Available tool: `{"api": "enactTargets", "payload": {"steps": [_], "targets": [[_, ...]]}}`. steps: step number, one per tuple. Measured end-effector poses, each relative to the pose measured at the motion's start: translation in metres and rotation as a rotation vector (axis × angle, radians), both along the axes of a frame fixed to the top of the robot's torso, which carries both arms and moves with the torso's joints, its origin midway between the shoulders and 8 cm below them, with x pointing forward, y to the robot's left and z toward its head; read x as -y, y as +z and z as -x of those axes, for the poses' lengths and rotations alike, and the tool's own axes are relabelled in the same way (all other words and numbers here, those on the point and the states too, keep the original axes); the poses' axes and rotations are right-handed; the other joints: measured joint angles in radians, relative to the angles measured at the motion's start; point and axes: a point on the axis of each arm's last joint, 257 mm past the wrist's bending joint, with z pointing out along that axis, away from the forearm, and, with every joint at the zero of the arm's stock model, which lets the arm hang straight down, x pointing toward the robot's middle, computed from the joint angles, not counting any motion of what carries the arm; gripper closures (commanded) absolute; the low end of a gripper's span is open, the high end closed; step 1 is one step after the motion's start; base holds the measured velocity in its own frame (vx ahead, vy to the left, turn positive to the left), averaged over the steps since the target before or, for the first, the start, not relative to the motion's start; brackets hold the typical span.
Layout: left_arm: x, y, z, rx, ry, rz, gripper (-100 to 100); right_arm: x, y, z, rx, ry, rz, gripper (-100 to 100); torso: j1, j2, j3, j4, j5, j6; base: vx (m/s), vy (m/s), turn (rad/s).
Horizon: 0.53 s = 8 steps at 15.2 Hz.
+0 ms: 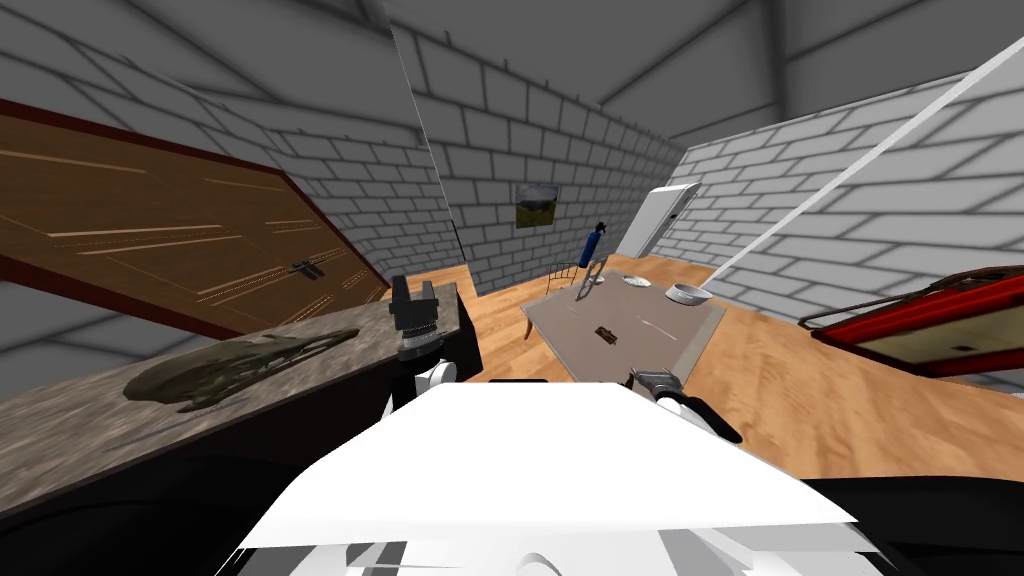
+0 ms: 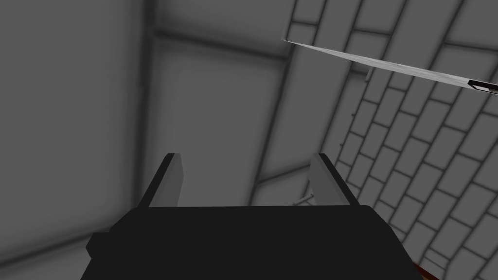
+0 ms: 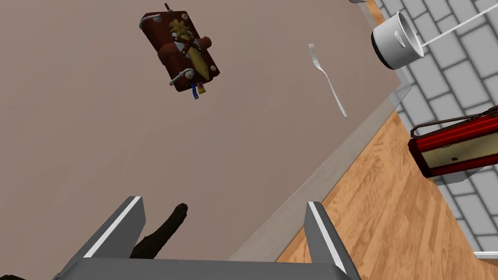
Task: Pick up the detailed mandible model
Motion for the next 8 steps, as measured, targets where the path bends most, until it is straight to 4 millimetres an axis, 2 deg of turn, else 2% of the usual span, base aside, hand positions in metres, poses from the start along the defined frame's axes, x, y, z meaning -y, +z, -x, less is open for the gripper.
{"api": "enactTargets", "payload": {"steps": [4, 8], "targets": [[0.000, 0.000, 0.000, 0.000, 0.000, 0.000, 0, 0.013, -0.028, 0.031, -0.011, -0.104, -0.099, -100, 0.000, -0.001, -0.001, 0.000, 0.000, 0.000, 0.051, 0.010, 0.046], [0.000, 0.000, 0.000, 0.000, 0.000, 0.000, 0, 0.019, -0.047, 0.061, -0.012, -0.216, -0.204, -100, 0.000, -0.002, -0.001, 0.000, 0.000, 0.000, 0.069, 0.012, 0.070]]}}
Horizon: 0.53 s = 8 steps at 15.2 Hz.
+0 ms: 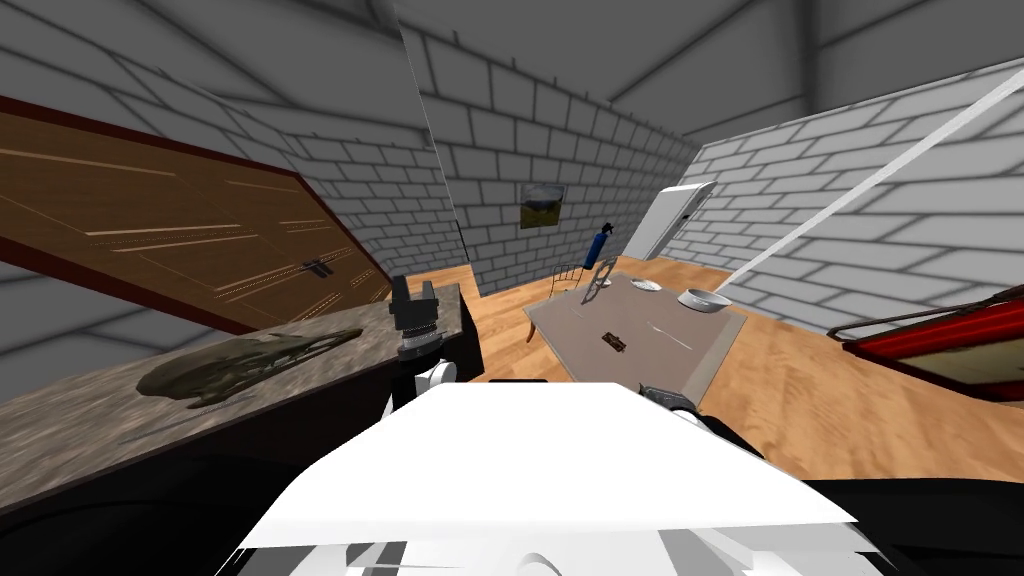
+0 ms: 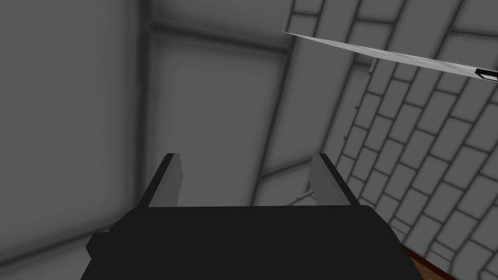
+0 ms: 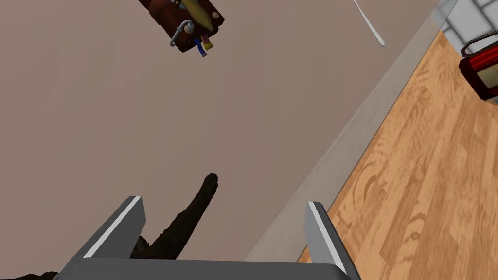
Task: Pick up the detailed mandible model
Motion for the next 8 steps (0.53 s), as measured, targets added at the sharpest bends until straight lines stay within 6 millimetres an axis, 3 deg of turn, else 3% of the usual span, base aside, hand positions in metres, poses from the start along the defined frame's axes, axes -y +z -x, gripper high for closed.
{"api": "enactTargets", "payload": {"steps": [8], "targets": [[0.000, 0.000, 0.000, 0.000, 0.000, 0.000, 0, 0.007, -0.035, 0.063, 0.021, -0.228, -0.191, -100, 0.000, 0.001, 0.001, 0.000, 0.000, 0.000, 0.054, 0.013, 0.053]]}}
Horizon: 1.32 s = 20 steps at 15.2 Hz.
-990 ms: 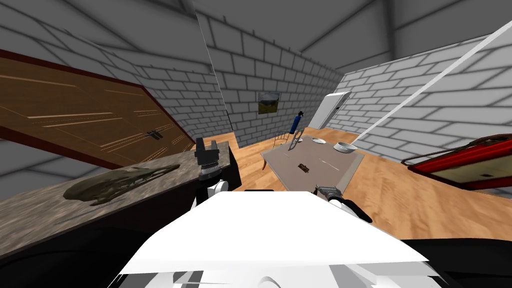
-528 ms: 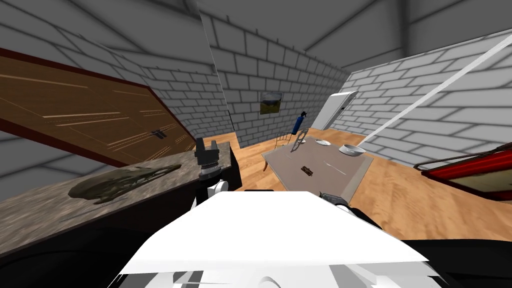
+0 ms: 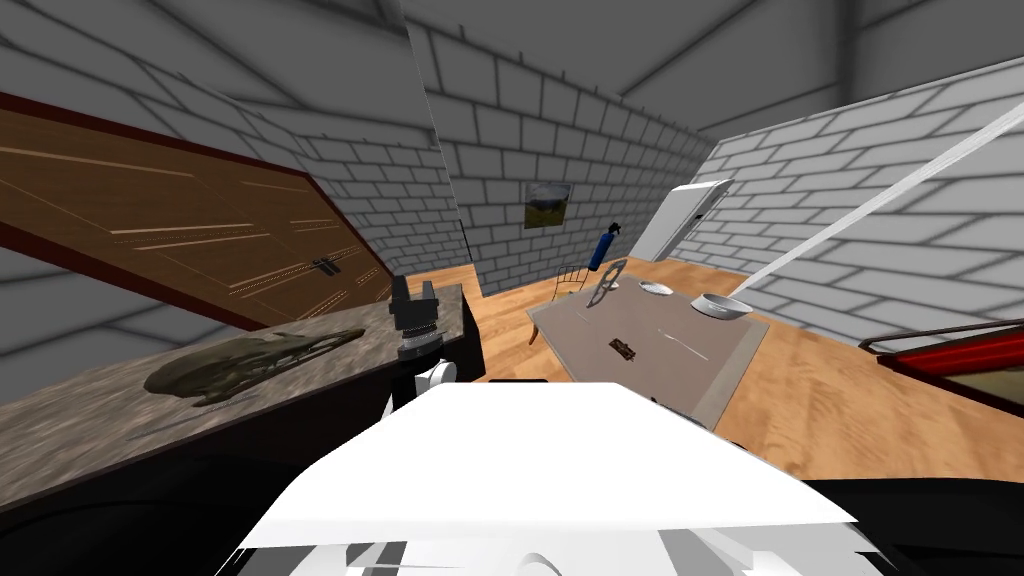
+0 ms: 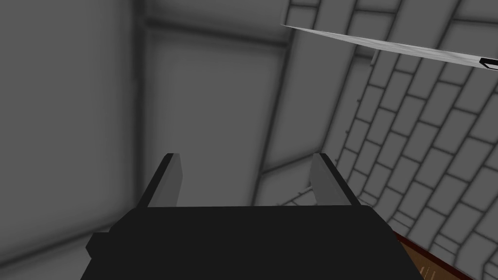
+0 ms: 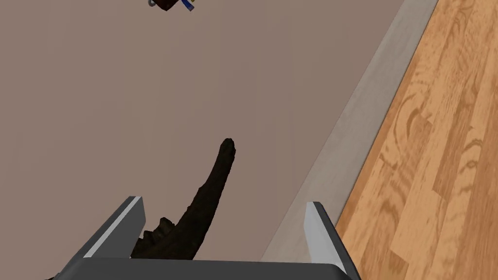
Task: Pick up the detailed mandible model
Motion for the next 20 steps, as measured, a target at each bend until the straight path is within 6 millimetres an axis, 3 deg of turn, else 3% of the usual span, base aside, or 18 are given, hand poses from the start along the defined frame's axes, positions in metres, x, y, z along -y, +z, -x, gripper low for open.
{"api": "enactTargets", "payload": {"steps": [13, 20], "targets": [[0.000, 0.000, 0.000, 0.000, 0.000, 0.000, 0, -0.009, -0.037, 0.070, 0.045, -0.309, -0.232, -100, 0.000, 0.001, 0.001, 0.000, 0.000, 0.000, 0.045, 0.007, 0.038], [0.000, 0.000, 0.000, 0.000, 0.000, 0.000, 0, -0.029, -0.056, 0.107, 0.077, -0.496, -0.361, -100, 0.000, 0.000, 0.000, 0.000, 0.000, 0.000, 0.047, 0.007, 0.038]]}}
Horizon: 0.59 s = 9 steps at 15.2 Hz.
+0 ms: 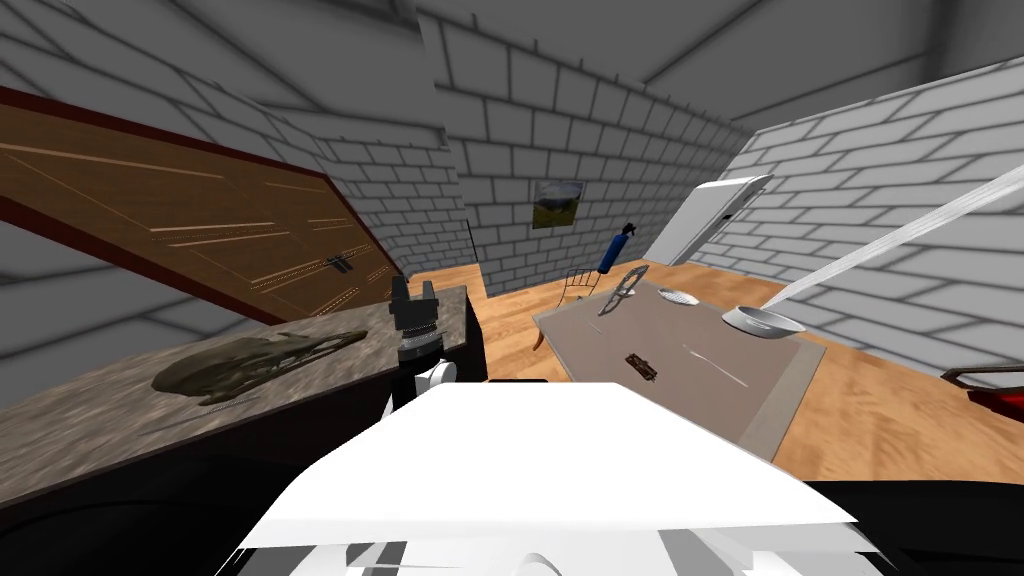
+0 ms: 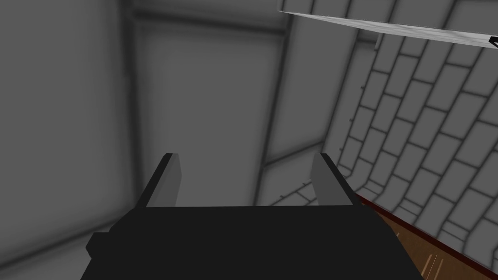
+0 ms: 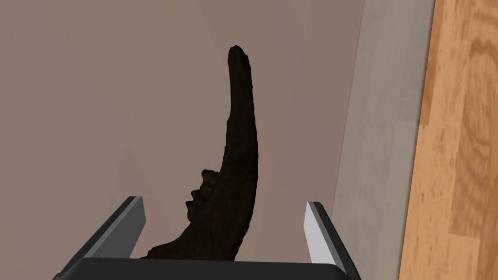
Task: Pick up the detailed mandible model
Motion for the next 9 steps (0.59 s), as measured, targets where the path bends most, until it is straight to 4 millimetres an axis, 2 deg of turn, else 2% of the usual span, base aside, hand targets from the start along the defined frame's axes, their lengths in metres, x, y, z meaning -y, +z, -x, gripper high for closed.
{"api": "enactTargets", "payload": {"steps": [5, 9], "targets": [[0.000, 0.000, 0.000, 0.000, 0.000, 0.000, 0, -0.010, -0.008, 0.015, 0.018, -0.087, -0.058, -100, 0.000, 0.002, 0.001, 0.000, 0.000, 0.000, 0.024, 0.006, 0.024], [0.000, 0.000, 0.000, 0.000, 0.000, 0.000, 0, -0.025, -0.019, 0.005, 0.022, -0.083, -0.065, -100, -0.007, 0.004, 0.002, 0.001, -0.002, 0.000, -0.012, -0.097, -0.056]]}}
